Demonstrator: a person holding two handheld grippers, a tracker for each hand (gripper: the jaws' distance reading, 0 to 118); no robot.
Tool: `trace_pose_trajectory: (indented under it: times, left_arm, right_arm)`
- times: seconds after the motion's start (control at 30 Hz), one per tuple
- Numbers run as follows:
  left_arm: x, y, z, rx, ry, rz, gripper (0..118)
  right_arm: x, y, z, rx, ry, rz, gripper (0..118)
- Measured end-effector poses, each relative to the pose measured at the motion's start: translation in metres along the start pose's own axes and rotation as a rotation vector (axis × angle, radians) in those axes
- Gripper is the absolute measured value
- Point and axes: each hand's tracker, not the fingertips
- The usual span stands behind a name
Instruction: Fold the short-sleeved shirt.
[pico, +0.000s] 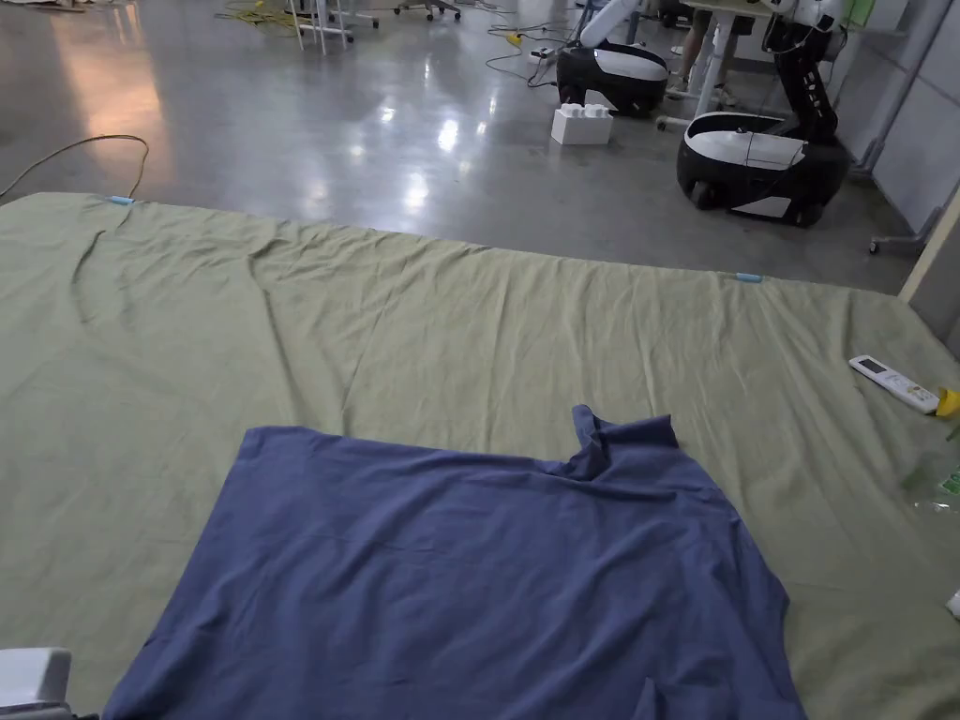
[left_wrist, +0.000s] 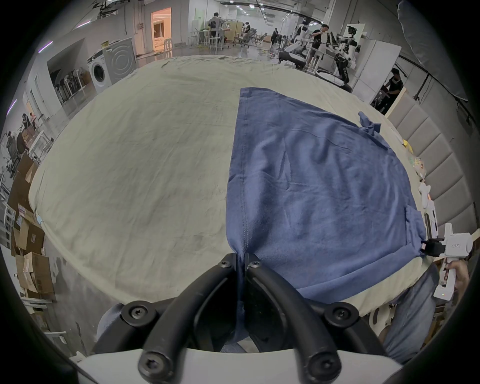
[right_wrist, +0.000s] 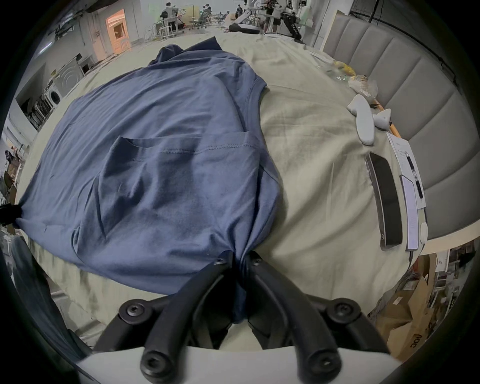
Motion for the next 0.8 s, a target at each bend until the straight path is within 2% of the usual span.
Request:
trace_pose_trajectory:
  times: [0.17, 0.47, 0.8]
  left_arm:
    - [-0.003, 0.007, 0.002, 0.016, -0.003, 0.014, 5]
    - [0.001, 0.026, 0.005, 0.079, -0.021, 0.041, 5]
    - [0.002, 0.070, -0.002, 0.158, -0.035, 0.063, 5]
  right_arm:
    - [-0.003, -0.002, 0.017, 0.048, -0.008, 0.017, 8]
    - [0.006, 0.019, 0.059, 0.201, 0.053, -0.039, 7]
    - [0.012, 0.072, 0.070, 0.307, 0.062, -0.064, 7]
